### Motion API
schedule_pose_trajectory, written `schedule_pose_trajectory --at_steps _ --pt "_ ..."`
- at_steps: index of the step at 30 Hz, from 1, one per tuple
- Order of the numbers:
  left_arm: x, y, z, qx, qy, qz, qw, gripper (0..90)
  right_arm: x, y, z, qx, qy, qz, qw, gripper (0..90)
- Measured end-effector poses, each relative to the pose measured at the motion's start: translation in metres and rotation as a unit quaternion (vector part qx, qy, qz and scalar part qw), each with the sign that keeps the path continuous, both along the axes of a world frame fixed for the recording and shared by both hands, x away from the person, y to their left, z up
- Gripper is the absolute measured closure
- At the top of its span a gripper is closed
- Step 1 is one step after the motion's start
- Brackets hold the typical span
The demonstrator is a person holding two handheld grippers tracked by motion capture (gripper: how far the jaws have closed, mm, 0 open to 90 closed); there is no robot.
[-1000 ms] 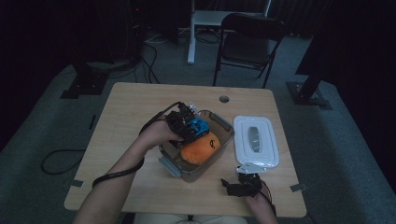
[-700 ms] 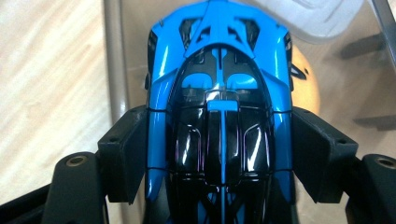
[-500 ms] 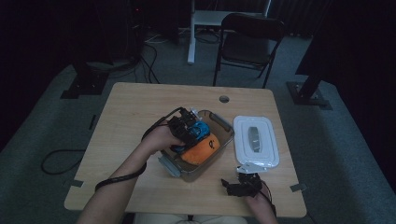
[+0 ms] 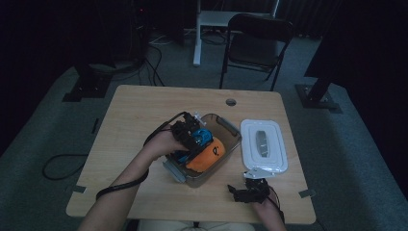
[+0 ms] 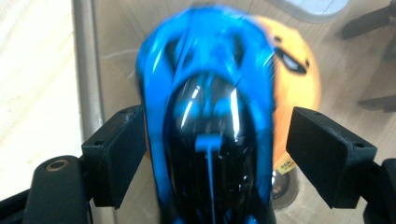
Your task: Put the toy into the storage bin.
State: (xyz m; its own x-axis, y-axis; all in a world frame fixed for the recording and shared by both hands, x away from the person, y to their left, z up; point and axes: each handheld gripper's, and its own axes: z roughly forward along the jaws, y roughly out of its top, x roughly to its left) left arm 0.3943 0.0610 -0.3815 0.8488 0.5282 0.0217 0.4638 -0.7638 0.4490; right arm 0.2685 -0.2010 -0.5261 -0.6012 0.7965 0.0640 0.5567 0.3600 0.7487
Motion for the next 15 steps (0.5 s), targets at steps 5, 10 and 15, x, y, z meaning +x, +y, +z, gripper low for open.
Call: schedule_pose_trajectory --at_steps 5,10,15 --pt "-0.004 0.005 0.010 -0.009 -0.010 -0.010 0.9999 18.1 0.000 0.000 0.000 0.000 0.000 0.000 1.0000 13.4" --pt "-0.009 0.013 0.016 -0.023 -0.021 -0.018 0.9994 7.9 -0.001 0.000 0.000 0.001 -0.001 0.000 1.0000 13.3" --pt "-0.009 0.025 0.024 -0.040 -0.037 -0.007 0.9985 1.9 0.000 0.000 0.001 0.001 -0.003 0.002 1.0000 13.3"
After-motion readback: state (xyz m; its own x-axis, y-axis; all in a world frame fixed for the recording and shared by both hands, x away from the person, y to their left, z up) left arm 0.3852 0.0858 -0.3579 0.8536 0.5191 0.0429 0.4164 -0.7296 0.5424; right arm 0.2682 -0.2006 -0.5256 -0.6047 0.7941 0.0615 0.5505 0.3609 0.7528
